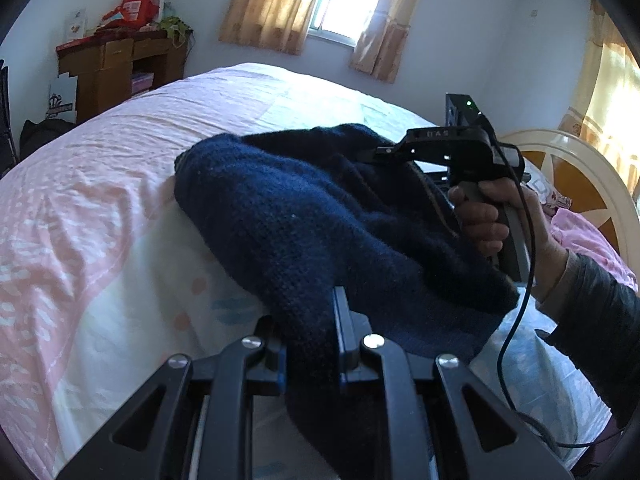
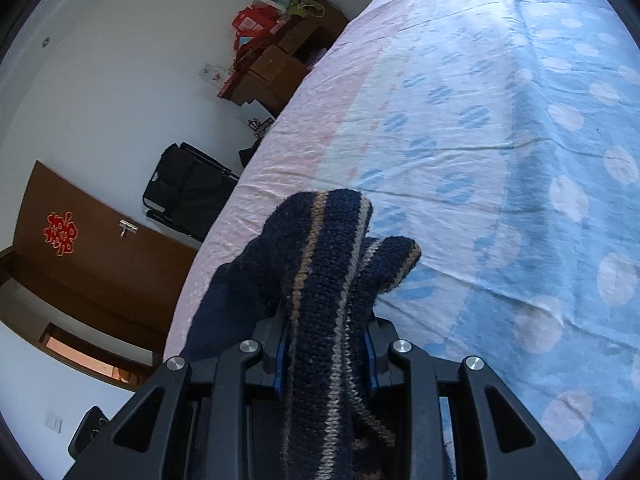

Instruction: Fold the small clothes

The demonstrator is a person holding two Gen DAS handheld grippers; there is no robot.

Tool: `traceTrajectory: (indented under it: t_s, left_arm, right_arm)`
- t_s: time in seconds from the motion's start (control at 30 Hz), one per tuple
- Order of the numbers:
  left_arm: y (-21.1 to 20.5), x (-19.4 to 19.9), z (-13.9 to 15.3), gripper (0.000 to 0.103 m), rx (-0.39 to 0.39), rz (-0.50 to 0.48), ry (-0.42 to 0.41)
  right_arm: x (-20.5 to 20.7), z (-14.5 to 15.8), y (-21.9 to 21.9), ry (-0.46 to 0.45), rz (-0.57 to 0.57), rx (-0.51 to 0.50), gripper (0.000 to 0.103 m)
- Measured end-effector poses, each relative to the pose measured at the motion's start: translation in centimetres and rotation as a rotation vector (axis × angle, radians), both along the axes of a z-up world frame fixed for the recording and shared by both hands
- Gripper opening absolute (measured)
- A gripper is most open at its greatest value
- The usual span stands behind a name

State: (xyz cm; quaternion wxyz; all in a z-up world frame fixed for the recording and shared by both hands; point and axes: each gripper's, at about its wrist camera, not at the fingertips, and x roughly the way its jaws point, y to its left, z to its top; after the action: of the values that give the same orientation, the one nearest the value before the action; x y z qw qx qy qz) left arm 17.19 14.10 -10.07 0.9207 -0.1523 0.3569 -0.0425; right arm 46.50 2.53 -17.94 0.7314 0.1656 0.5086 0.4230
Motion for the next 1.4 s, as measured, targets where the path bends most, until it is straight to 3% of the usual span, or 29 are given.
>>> traceTrajectory:
  t_s: [0.53, 0.7, 0.87, 0.93, 1.0, 1.1, 1.17, 1.2, 1.27, 1.33, 1.4]
  left_arm:
    - [-0.2, -0.5, -0.9, 0.018, 0.032, 0.012, 0.019]
    - [0.0, -0.3, -1.1, 0.02, 0.026, 0.017, 0.031]
    - [-0.2, -0.2, -1.3, 0.025, 0.029, 0.023, 0.038]
    - [-0.3, -0.2, -1.3, 0.026, 0.037, 0.023, 0.037]
    - [-0.5, -0.1, -1.3, 0.029, 0.043, 0.024, 0.04]
    - [-0.7, -0.2, -1.0, 0.04, 0.06, 0.036, 0.04]
    - [-0.6, -0.6, -0.7, 0.064, 0.07, 0.066, 0.031]
    - [-0.5, -1.1, -0.6, 0.069, 0.077, 0.085, 0.019]
    - [-0.6, -1.8, -0.6, 0.072, 0.098, 0.087, 0.017]
    - [-1.0, -1.9, -1.4, 0.073, 0.12, 0.067, 0.054]
    - [-1.2, -2.0, -2.0, 0.073, 0.12, 0.062, 0.074]
  right_arm:
    - [0.8, -1.5, -0.4, 0.005, -0.043, -0.073, 0.03]
    - [-0.3, -0.4, -0.9, -0.022, -0.041, -0.11, 0.038]
    - [-4.8, 2.7, -2.9, -0.183, 0.021, -0.155, 0.04]
    - [-7.2, 4.3, -4.5, -0.229, 0.031, -0.107, 0.04]
    - [-9.7, 5.7, -5.5, -0.262, 0.057, -0.032, 0.04]
    - [-12.5, 5.7, -4.7, -0.204, 0.165, 0.04, 0.044]
    - [-13.6, 4.7, -4.3, -0.201, 0.168, -0.024, 0.045]
    - [-13.8, 3.8, -4.4, -0.182, 0.16, -0.062, 0.045]
    - [-13.7, 1.9, -5.1, -0.12, 0.141, -0.097, 0.045]
    - [-13.3, 0.6, -6.1, -0.115, 0.094, -0.152, 0.041]
    - [-13.0, -0.2, -6.5, -0.116, 0.086, -0.144, 0.037]
